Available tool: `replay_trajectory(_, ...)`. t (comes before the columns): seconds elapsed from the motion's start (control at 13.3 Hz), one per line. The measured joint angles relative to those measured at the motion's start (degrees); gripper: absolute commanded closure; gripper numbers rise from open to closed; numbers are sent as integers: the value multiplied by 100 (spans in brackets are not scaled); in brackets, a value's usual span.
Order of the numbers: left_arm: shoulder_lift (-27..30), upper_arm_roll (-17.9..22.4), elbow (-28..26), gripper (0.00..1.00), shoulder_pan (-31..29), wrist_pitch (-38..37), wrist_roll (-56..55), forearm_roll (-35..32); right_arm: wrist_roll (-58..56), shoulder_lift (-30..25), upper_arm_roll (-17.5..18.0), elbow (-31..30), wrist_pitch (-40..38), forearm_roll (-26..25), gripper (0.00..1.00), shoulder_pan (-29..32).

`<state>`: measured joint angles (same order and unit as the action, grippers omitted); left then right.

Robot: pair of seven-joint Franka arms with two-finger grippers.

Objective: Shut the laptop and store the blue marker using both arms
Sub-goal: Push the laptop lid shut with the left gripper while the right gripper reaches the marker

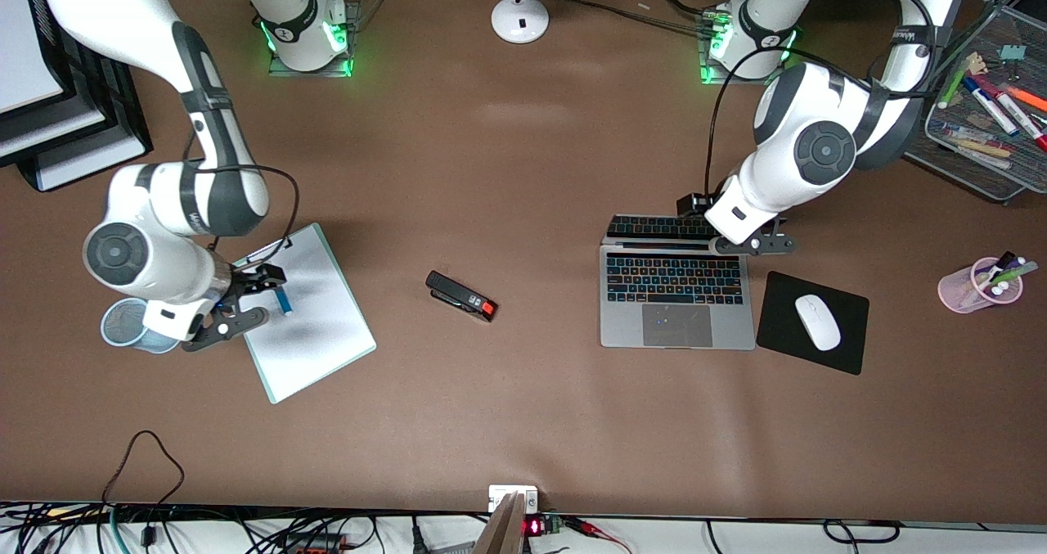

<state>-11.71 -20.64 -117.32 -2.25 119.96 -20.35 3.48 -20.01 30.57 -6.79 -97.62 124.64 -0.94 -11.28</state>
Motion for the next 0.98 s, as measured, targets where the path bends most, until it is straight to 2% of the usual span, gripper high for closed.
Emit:
replay_trajectory(0.3,-388,11,105,0,-186,499,255,0,-107,17,-37,-601,894,-5,0,113)
replay_trajectory(0.6,-920,22,534,0,-219,744,283,0,-138,273,-29,-679,1115,-4,6,132)
replay_trajectory(0.98,-1471,36,754,0,-221,1341,288,-2,-320,333,-1,-680,1127,78,9,130)
